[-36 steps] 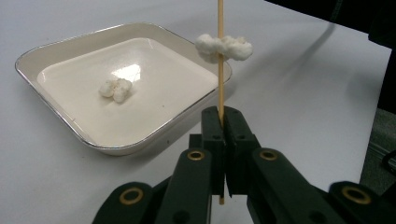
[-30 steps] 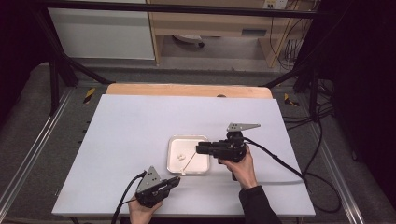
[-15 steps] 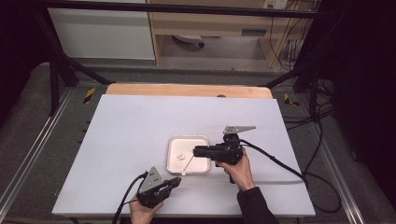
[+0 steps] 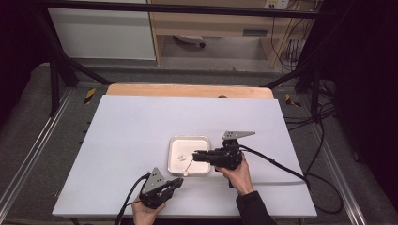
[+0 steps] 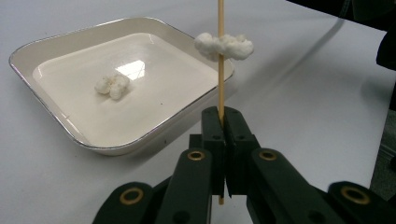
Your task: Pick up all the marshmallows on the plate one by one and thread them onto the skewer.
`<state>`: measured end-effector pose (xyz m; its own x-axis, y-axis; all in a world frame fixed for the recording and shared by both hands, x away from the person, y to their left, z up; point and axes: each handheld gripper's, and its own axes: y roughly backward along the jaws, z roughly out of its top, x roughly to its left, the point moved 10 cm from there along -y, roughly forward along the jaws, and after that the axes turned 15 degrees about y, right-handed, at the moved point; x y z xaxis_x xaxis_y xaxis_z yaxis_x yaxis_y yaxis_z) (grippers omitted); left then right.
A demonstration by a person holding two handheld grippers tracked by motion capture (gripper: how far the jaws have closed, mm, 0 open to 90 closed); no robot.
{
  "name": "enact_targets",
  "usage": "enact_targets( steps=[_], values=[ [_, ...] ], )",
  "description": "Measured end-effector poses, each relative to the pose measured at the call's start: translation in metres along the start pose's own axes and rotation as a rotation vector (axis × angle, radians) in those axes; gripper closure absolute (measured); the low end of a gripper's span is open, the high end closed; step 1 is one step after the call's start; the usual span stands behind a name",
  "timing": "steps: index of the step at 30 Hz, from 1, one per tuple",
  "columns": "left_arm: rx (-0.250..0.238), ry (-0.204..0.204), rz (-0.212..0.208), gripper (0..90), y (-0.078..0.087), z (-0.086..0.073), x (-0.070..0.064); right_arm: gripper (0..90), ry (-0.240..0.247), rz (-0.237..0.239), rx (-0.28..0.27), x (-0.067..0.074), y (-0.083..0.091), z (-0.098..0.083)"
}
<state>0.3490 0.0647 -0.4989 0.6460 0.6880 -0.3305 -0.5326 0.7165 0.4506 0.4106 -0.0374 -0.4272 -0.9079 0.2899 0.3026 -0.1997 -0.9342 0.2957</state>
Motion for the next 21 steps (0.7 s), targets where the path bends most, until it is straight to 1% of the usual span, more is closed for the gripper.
enact_targets(
  steps=[1,2,3,4,5,7,11,12,13,14,15,17,19,21],
  values=[
    [-0.033,0.012,-0.030,88.3,0.001,0.004,-0.004,78.1,-0.001,0.006,0.009,0.001,-0.001,-0.001],
    [-0.044,0.015,-0.028,88.2,0.002,0.007,-0.005,78.1,-0.013,0.033,0.040,0.003,-0.005,-0.008],
    [-0.042,0.005,-0.004,88.2,0.002,0.010,-0.004,77.9,-0.017,0.035,0.055,0.004,-0.008,-0.013],
    [-0.033,-0.006,0.013,88.2,0.001,0.011,-0.004,77.7,-0.010,0.032,0.068,0.004,-0.011,-0.018],
    [-0.029,-0.006,0.018,88.1,0.001,0.011,-0.004,77.3,-0.010,0.035,0.077,0.005,-0.015,-0.023],
    [-0.023,0.005,0.018,88.2,0.000,0.010,-0.003,76.8,-0.008,0.044,0.072,0.007,-0.018,-0.026],
    [-0.027,0.022,0.007,88.1,-0.001,0.010,-0.002,74.7,-0.003,0.039,0.067,0.007,-0.019,-0.027],
    [-0.026,0.022,0.010,88.2,-0.001,0.010,-0.001,69.8,0.007,0.028,0.063,0.006,-0.018,-0.026],
    [-0.029,0.026,0.009,88.1,0.000,0.010,0.000,62.4,0.011,0.017,0.054,0.006,-0.017,-0.024],
    [-0.031,0.032,0.005,88.1,0.000,0.010,0.000,60.5,0.027,0.000,0.040,0.005,-0.015,-0.021],
    [-0.037,0.038,0.003,88.1,0.001,0.010,0.001,57.9,0.039,-0.003,0.032,0.005,-0.013,-0.019],
    [-0.044,0.047,0.004,88.1,0.005,0.011,0.004,48.4,0.048,-0.024,0.021,0.004,-0.008,-0.013],
    [-0.052,0.053,0.002,88.1,0.008,0.011,0.007,43.6,0.069,-0.065,0.034,0.001,-0.002,-0.012],
    [-0.055,0.054,0.003,88.0,0.012,0.011,0.011,36.5,0.092,-0.098,0.043,-0.003,0.003,-0.012]
  ],
)
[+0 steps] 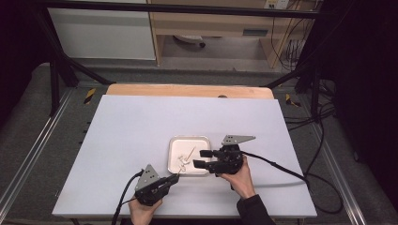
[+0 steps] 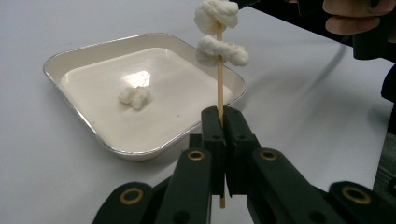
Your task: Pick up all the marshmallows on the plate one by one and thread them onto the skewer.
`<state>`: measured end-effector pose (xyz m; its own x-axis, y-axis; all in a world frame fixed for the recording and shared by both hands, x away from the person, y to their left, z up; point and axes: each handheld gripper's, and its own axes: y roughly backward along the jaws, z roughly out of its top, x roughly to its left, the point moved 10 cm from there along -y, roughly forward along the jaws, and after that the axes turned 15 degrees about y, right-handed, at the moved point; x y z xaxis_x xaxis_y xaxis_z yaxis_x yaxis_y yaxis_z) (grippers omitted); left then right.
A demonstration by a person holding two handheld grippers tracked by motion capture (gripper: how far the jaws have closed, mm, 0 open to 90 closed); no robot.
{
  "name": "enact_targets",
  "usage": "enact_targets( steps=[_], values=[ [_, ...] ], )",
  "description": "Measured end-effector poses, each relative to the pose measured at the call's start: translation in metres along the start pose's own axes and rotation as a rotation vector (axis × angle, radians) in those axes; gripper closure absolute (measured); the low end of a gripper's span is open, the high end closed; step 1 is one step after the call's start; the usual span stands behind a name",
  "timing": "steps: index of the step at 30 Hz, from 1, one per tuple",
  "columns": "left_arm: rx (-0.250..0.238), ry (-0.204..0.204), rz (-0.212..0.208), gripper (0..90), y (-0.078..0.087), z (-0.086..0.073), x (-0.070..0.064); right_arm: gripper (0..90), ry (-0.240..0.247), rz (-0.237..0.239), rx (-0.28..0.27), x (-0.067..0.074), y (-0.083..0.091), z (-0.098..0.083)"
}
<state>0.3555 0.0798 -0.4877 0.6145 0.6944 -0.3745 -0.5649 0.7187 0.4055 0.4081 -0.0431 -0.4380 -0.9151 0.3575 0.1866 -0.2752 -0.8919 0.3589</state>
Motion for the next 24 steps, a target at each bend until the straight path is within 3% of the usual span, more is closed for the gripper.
enact_targets(
  steps=[8,11,16,24],
  values=[
    [0.001,0.018,0.014,88.0,0.010,-0.001,0.011,14.7,0.030,-0.110,0.046,-0.018,0.010,-0.014],
    [0.003,0.016,0.016,88.1,0.011,-0.001,0.012,10.7,0.031,-0.142,0.071,-0.024,0.013,-0.020],
    [0.006,0.015,0.012,88.1,0.013,-0.001,0.013,6.5,0.078,-0.171,0.106,-0.028,0.013,-0.025],
    [-0.008,0.034,0.023,88.1,0.019,0.000,0.021,3.2,0.070,-0.191,0.125,-0.034,0.008,-0.027]
  ],
)
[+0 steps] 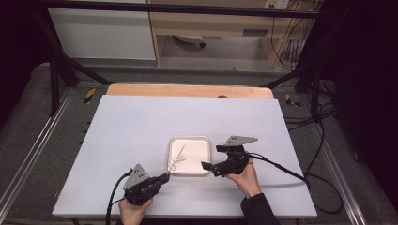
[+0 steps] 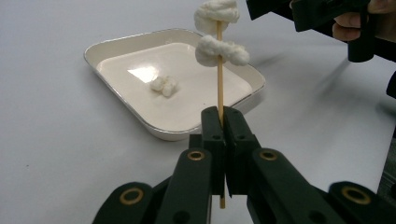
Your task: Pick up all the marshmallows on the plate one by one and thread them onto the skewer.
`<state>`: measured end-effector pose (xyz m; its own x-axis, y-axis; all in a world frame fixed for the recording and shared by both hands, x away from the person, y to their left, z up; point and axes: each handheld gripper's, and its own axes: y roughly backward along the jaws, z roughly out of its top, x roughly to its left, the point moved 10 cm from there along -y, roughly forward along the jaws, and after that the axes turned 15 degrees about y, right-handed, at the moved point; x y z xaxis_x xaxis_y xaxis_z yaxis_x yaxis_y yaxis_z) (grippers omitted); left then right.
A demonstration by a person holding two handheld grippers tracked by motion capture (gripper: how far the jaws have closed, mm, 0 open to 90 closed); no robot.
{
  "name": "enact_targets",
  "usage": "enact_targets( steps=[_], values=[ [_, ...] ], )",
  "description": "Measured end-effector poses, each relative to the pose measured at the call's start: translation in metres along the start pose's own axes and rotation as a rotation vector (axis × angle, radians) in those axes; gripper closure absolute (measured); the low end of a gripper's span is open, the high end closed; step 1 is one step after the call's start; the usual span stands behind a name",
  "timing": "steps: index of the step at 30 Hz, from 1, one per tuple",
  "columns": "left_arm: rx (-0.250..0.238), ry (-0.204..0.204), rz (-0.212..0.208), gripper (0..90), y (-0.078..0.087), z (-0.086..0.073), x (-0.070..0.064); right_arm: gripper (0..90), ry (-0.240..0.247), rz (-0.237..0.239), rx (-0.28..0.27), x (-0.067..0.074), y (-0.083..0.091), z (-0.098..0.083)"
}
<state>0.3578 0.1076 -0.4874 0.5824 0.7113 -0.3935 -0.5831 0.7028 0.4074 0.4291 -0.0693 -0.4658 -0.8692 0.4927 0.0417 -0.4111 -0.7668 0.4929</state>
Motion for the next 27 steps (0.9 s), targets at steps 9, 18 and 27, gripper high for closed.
enact_targets(
  steps=[9,18,27],
  values=[
    [-0.011,0.009,0.016,88.1,0.005,0.002,0.006,1.5,0.016,-0.017,0.052,-0.005,-0.021,0.003],
    [-0.015,0.021,0.023,88.1,0.007,0.001,0.011,1.5,0.078,-0.029,0.105,-0.001,-0.051,0.015],
    [-0.015,0.021,0.026,88.1,0.009,0.000,0.013,14.3,0.129,-0.016,0.166,0.005,-0.081,0.015]
  ],
)
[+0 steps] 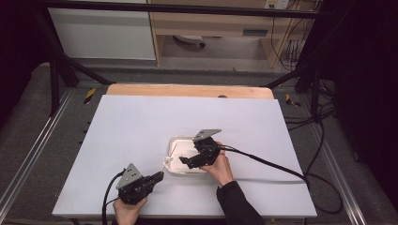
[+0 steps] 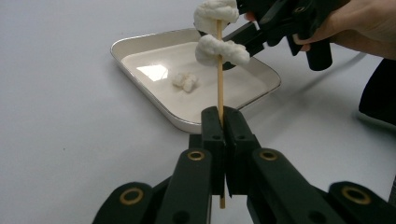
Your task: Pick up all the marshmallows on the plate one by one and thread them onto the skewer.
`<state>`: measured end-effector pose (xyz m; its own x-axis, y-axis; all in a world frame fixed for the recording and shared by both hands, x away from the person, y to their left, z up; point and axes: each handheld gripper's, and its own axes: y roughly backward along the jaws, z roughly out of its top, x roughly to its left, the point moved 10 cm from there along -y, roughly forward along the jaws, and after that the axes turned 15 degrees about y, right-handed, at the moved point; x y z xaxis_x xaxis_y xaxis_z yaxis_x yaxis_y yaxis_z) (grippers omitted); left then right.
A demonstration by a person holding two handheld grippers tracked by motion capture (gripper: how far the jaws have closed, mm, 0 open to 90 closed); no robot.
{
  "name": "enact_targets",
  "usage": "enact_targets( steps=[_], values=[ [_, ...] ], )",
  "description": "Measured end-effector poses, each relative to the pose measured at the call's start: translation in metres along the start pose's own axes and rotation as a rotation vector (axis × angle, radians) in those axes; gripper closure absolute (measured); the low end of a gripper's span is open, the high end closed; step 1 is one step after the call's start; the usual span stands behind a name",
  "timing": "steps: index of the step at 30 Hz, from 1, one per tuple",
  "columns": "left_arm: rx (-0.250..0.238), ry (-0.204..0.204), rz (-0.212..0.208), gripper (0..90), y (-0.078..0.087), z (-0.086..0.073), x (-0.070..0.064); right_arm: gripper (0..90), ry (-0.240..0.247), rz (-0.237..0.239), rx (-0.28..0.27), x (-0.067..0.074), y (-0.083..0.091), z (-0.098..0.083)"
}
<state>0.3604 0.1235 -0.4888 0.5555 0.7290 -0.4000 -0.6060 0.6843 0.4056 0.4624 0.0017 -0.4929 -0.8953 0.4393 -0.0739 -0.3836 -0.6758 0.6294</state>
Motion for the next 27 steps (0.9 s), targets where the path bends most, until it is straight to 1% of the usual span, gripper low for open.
enact_targets(
  steps=[2,4,6,8,12,13,16,17,19,22,24,27],
  values=[
    [0.000,-0.002,-0.001,88.1,0.000,0.000,0.000,17.3,0.011,0.000,0.015,0.001,-0.006,0.000],
    [0.001,-0.001,-0.001,88.1,-0.001,0.000,0.000,24.3,0.002,0.013,0.004,0.003,-0.010,0.001],
    [0.005,-0.002,0.000,88.1,-0.001,-0.001,0.000,28.1,-0.007,0.015,0.005,0.003,-0.013,0.000],
    [0.007,-0.004,0.001,88.1,-0.001,-0.001,0.000,32.9,0.002,0.014,0.020,0.004,-0.017,-0.001],
    [0.008,-0.006,0.000,88.1,0.000,-0.001,-0.001,40.8,0.039,0.019,0.048,0.007,-0.023,-0.006],
    [0.010,-0.007,0.001,88.1,-0.001,-0.002,0.000,43.2,0.053,0.017,0.048,0.008,-0.024,-0.006],
    [0.014,-0.007,0.004,88.1,-0.001,-0.002,0.000,49.7,0.075,0.020,0.049,0.009,-0.025,-0.008],
    [0.013,-0.008,0.003,88.1,-0.001,-0.002,0.000,51.1,0.088,0.021,0.047,0.009,-0.026,-0.008],
    [0.013,-0.009,0.003,88.1,-0.001,-0.002,0.000,53.8,0.094,0.025,0.051,0.010,-0.026,-0.009],
    [0.015,-0.009,0.001,88.1,-0.002,-0.003,-0.001,56.3,0.114,0.020,0.038,0.010,-0.027,-0.008],
    [0.014,-0.010,0.000,88.1,-0.002,-0.003,-0.001,58.7,0.114,0.026,0.035,0.011,-0.028,-0.008],
    [0.015,-0.009,-0.001,88.1,-0.002,-0.003,-0.001,62.6,0.129,0.026,0.034,0.012,-0.028,-0.009]
  ],
)
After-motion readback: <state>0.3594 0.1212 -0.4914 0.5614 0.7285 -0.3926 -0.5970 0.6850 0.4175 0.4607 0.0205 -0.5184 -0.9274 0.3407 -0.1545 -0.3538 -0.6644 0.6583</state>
